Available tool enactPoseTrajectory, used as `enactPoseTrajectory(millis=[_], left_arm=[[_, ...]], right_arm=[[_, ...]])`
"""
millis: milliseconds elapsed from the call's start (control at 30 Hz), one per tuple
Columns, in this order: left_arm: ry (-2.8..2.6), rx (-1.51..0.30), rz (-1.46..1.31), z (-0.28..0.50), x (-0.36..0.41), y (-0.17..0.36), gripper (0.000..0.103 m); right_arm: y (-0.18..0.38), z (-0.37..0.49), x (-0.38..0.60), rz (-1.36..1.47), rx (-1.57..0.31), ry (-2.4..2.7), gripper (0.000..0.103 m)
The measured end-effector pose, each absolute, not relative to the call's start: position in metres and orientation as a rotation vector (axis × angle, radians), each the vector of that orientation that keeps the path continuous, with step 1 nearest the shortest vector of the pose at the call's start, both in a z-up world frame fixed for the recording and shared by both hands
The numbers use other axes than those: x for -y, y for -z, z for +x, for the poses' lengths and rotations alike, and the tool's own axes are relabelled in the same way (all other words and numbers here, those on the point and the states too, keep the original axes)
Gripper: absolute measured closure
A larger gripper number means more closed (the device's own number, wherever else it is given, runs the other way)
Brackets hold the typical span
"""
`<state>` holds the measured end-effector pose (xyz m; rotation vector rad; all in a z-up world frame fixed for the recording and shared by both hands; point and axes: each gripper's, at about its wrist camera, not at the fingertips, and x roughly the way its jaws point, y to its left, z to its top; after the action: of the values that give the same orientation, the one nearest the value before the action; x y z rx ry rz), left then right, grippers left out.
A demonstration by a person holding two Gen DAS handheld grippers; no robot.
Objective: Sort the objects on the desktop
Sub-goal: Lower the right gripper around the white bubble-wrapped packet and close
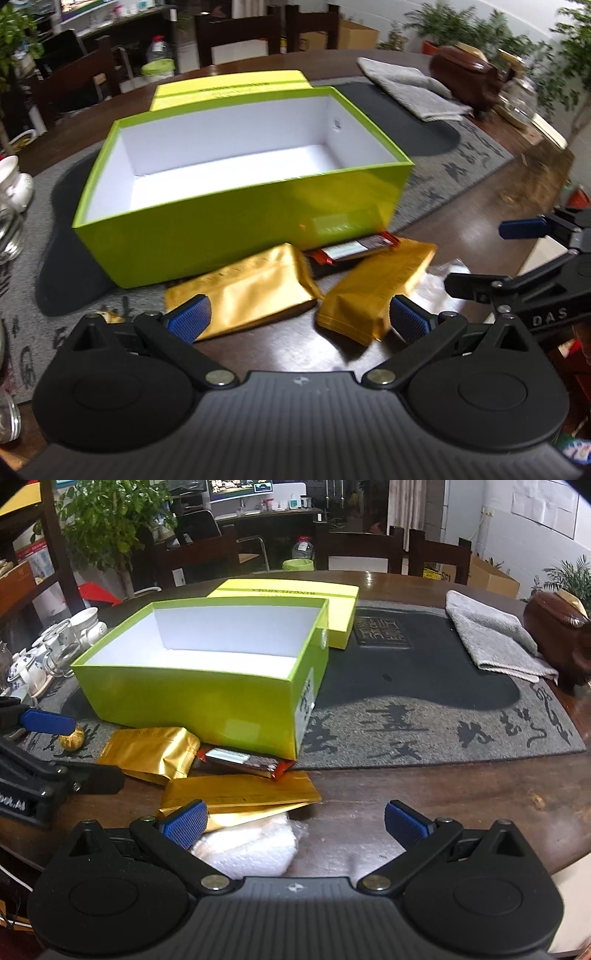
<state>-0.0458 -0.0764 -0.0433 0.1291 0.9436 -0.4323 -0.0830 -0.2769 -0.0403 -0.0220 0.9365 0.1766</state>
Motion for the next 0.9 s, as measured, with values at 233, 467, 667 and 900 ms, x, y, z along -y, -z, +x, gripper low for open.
enactPoseTrajectory(millis=[233, 467, 667, 900], left_arm=[[0.497, -0.964, 0.188, -0.049, 0.092, 0.052, 0.0], [0.493, -1.002, 0.215, -0.045, 0.1, 0.065, 0.0], [0.472, -1.021, 0.219, -0.041, 0.101, 0.072, 0.002], [0.45, -1.025, 0.218, -0.037, 0.099, 0.074, 0.002]], right_arm=[[0.047, -0.091, 0.282, -0.026, -0.977, -0.176, 0.0], [0.05, -0.089, 0.284, -0.025, -0.994, -0.169, 0.0], [0.057, -0.089, 0.284, -0.03, -1.017, -0.165, 0.0], [0.065, -0.091, 0.285, -0.035, -1.048, -0.162, 0.0]])
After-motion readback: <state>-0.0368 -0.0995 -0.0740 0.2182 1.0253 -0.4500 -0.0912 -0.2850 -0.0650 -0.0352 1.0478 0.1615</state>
